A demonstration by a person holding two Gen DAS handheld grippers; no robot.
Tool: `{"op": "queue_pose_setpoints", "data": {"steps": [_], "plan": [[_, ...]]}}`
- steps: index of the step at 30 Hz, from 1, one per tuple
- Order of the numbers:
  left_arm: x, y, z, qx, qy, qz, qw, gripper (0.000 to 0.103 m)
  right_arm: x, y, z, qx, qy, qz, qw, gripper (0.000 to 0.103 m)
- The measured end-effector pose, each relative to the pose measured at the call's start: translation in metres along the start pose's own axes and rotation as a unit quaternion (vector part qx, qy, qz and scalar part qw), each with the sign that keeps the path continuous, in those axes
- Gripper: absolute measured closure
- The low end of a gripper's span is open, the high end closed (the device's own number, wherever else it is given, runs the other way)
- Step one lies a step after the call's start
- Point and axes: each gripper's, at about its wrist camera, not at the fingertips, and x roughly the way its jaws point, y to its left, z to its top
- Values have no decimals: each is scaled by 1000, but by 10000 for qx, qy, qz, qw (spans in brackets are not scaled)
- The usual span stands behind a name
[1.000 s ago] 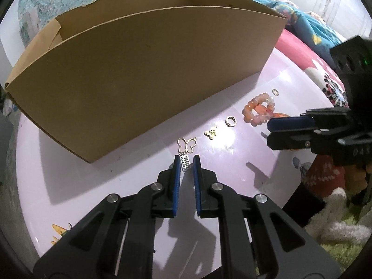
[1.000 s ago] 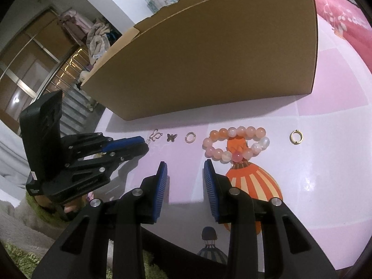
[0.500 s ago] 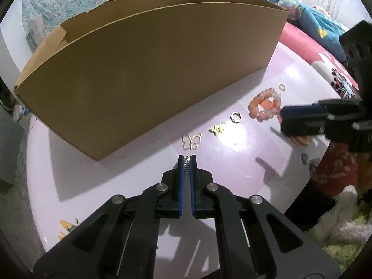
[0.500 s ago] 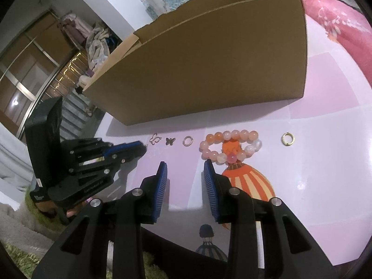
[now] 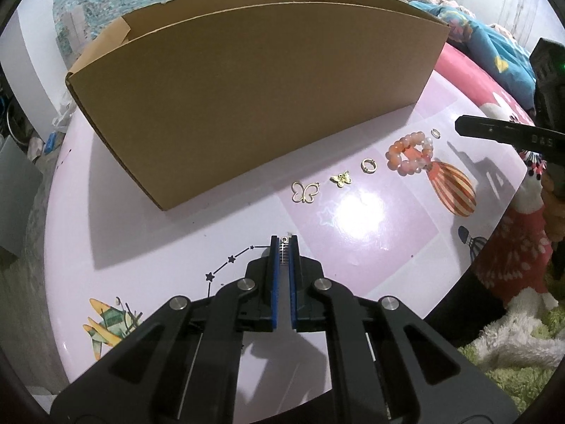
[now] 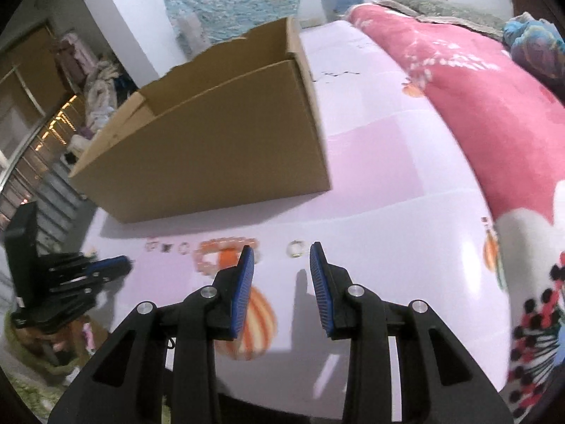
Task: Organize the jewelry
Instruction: 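Lift the abacus charm with the left tool while the right tool closes on the gold ring, then carry both items over the box and open the left tool to drop the charm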
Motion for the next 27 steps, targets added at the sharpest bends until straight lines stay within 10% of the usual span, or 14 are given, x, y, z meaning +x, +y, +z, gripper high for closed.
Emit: {"op": "queue_pose_setpoints", "data": {"steps": [13, 27], "plan": [[-4, 3, -4, 4, -35, 35, 10000, 99, 29, 29, -2, -970, 127, -814, 9919, 79], [-8, 2, -11, 18, -154, 9, 9999, 99, 18, 27, 0, -808, 9, -667, 9945, 92]]}}
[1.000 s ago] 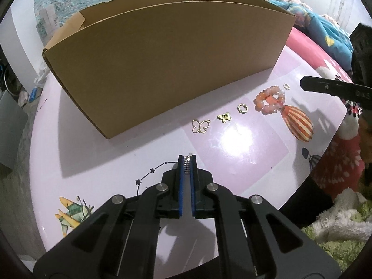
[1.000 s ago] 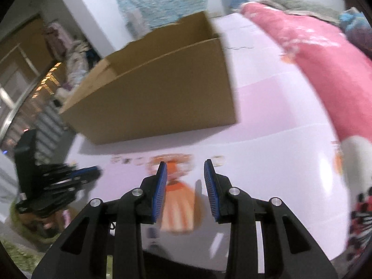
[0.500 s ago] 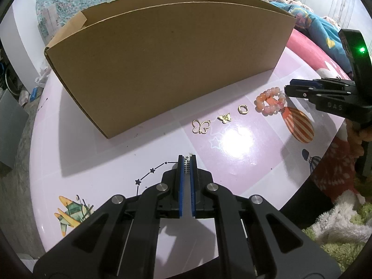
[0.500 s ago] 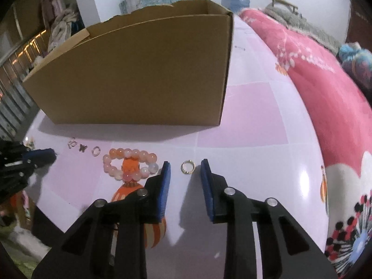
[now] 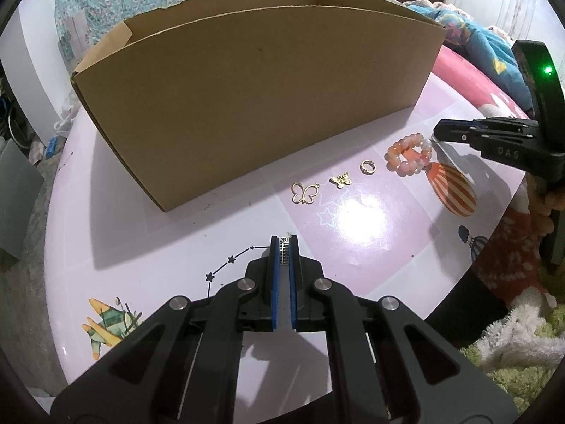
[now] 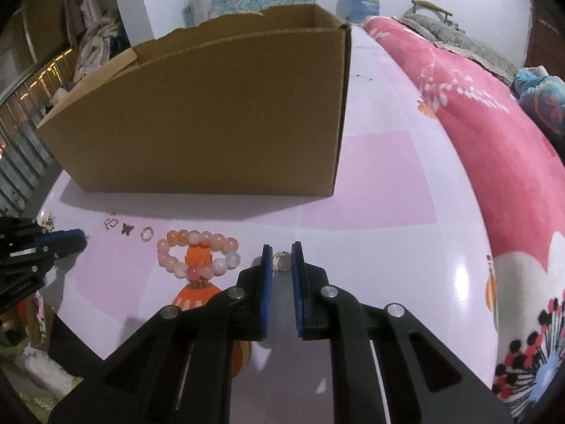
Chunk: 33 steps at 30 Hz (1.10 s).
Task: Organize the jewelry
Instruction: 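Carry both items over the box and open the left tool to drop the charm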
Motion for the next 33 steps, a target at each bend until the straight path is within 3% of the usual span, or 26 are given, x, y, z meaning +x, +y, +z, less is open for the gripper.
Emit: {"op": "queue_pose_setpoints", "data": {"steps": [7, 14, 22, 25, 27, 33], "plan": [[-24, 2, -5, 46, -249, -37, 9997, 99, -30, -1, 4, 89, -327, -4, 9994, 92], [-73, 2, 1, 28, -803, -193, 9966, 99, -73, 3, 21, 71, -885, 266, 9957, 92], [-123, 3, 58, 318, -1669, -341, 9849, 99, -111, 21, 77, -414, -1674, 898, 9809, 92], [-114, 8, 90, 314, -1641, -404, 9851, 99, -98, 23, 103, -486, -1586, 1249, 9782, 92], [-97, 12, 109, 212, -1455, -519, 9878, 99, -79, 22, 121, -429, -1299, 1475, 9795, 92], [-39, 25, 145, -222, -732, -823, 9937, 99, -21, 17, 154, -341, -451, 1484, 9873, 92]]}}
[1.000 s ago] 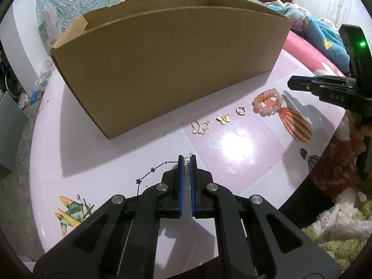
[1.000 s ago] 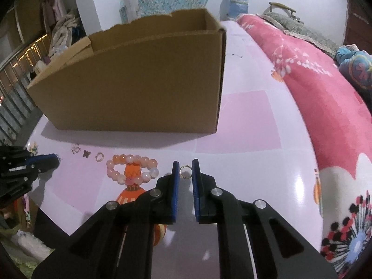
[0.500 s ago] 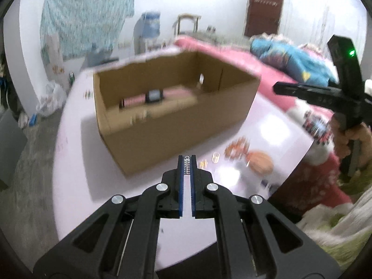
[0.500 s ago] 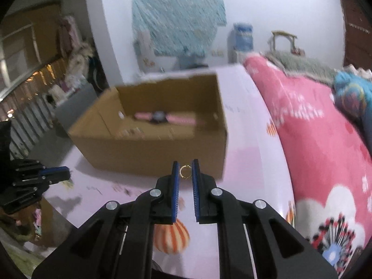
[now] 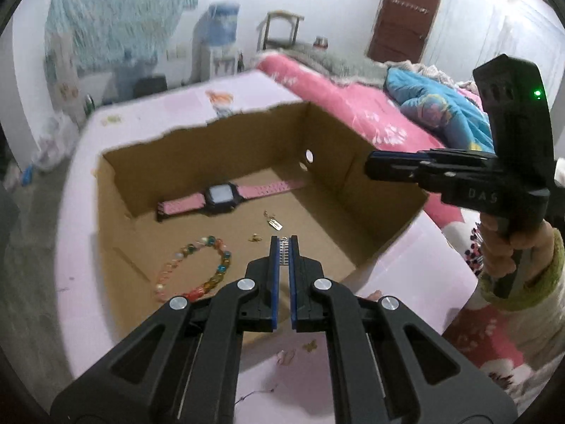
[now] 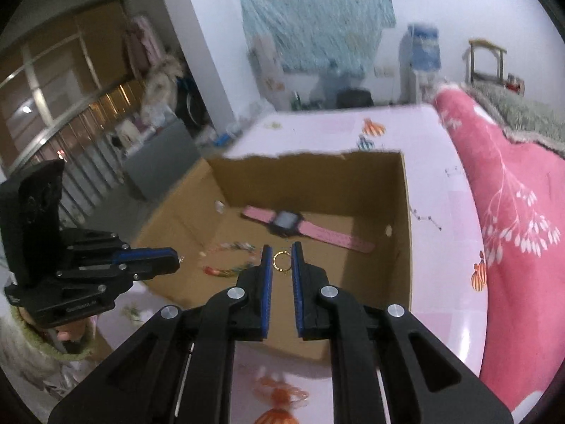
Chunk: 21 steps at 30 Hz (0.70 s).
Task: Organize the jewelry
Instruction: 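Carry both items over the box and open the left tool to drop the charm, then open the right tool to drop the gold ring into the box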
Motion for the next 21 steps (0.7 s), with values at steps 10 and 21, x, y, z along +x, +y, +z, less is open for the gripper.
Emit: {"op": "queue_pose_setpoints", "data": {"steps": [10, 21], "plan": [[41, 8, 10, -417, 312, -108, 9986, 79, 17, -20, 13, 44, 179, -99, 9998, 90], [15, 17, 14, -579, -50, 57, 9983, 50, -21, -34, 20, 278, -405, -103, 9987, 68]]}}
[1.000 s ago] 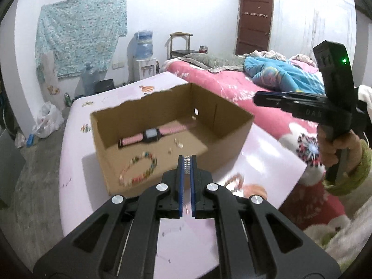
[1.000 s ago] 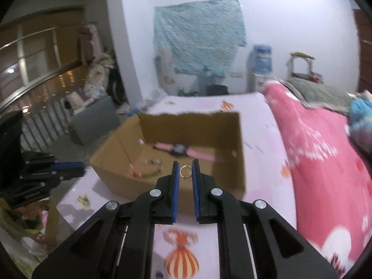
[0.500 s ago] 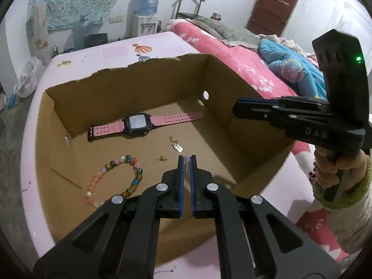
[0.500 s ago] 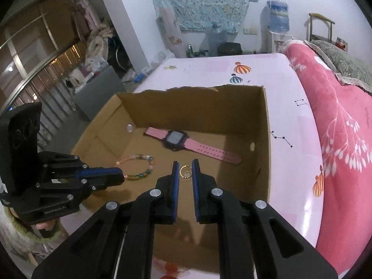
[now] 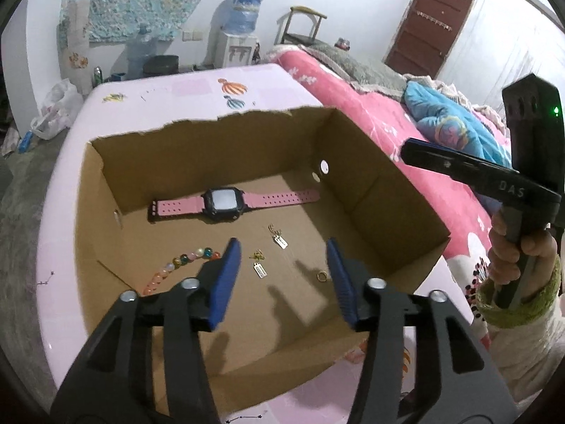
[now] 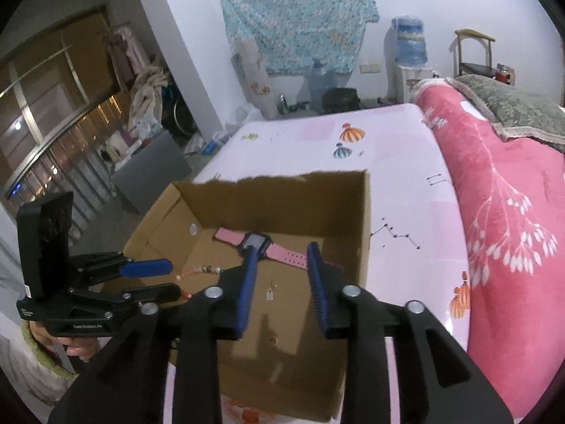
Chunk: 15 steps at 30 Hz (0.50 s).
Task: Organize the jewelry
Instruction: 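Open the right tool to drop the gold ring into the box, then withdraw both tools from the box back over the remaining jewelry on the table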
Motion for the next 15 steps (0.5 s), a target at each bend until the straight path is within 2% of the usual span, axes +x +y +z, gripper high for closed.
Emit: {"op": "queue_pose_setpoints", "data": {"steps": [2, 4, 9, 11, 15], "plan": [[-10, -1, -1, 33, -106, 48, 9999, 48, -12, 0, -1, 50, -117, -7, 9999, 64], [-25, -4, -4, 77, -274, 109, 9995, 35, -28, 1, -4, 113, -275, 14, 9996, 55], [-68, -9, -23, 212, -680, 248, 9972, 19, -74, 5, -25, 196, -723, 118, 9971, 43], [-87, -9, -37, 233, -783, 334, 9961, 17, -87, 8, -37, 224, -827, 155, 9962, 39], [-108, -6, -66, 174, -726, 440, 9962, 12, -104, 15, -69, 322, -842, 196, 9957, 33]]}}
